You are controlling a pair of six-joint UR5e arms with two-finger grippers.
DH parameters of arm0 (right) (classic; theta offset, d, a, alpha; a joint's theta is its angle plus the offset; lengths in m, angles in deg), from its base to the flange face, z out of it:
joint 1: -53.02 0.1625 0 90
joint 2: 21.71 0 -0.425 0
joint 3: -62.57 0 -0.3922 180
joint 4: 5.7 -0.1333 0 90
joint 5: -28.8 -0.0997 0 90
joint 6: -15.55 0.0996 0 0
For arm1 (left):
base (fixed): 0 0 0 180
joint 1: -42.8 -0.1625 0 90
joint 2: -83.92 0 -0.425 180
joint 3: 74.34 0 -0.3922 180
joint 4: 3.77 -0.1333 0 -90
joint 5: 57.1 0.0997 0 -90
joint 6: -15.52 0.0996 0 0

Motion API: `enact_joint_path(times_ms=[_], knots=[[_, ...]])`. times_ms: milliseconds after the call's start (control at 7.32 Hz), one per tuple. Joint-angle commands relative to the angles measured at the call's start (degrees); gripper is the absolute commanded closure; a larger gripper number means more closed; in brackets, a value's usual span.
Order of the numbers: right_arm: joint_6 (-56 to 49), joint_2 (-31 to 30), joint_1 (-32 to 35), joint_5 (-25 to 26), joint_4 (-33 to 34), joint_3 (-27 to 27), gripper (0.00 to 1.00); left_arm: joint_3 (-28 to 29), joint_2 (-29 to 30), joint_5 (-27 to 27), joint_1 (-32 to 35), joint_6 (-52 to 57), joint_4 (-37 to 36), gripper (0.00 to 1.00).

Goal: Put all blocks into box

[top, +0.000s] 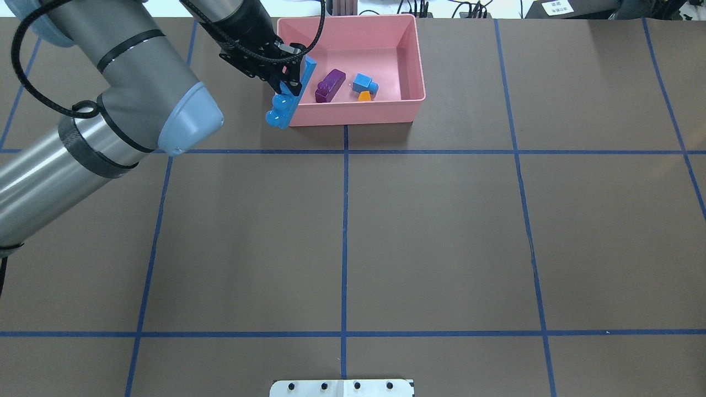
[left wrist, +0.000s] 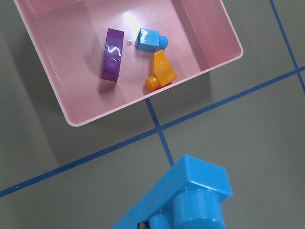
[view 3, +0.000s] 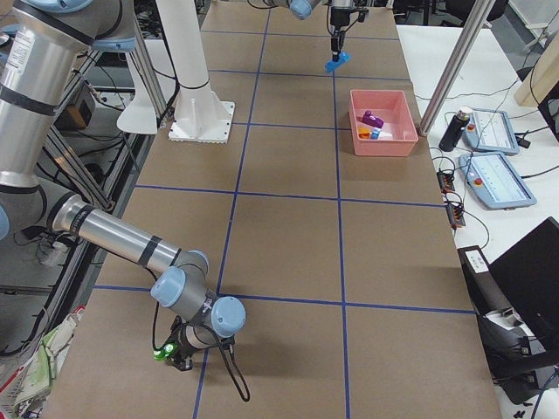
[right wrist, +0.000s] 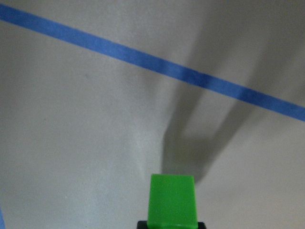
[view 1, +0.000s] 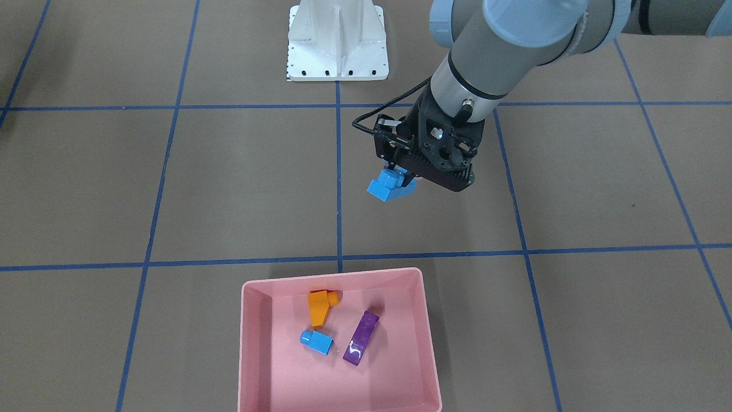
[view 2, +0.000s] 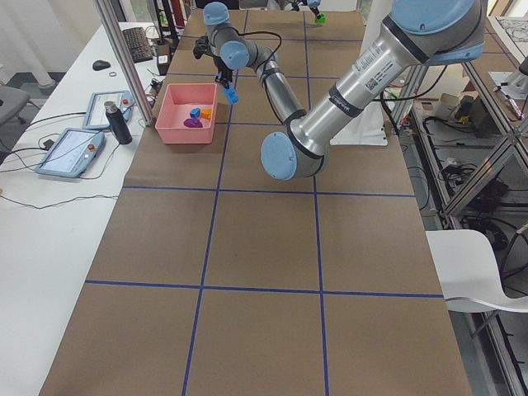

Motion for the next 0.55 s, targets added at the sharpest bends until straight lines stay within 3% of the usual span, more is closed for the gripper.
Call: enact_joint_path(times_ms=[0, 137, 410], knots=[[-3.29, 1.0, 9.16, 12.14, 8.04, 9.13, 1.0, 4.18, 2.44, 5.03, -0.13, -5.87, 5.86, 1.0], [-3.29, 1.52, 11.72, 14.25, 8.07, 11.27, 1.0, 10.74, 5.24, 5.68, -0.05, -10.69, 11.89, 1.0], [-2.16, 6.51, 14.29, 16.91, 8.25, 12.61, 1.0, 22.7, 9.55, 13.12, -0.31, -20.88, 25.78, 1.0]])
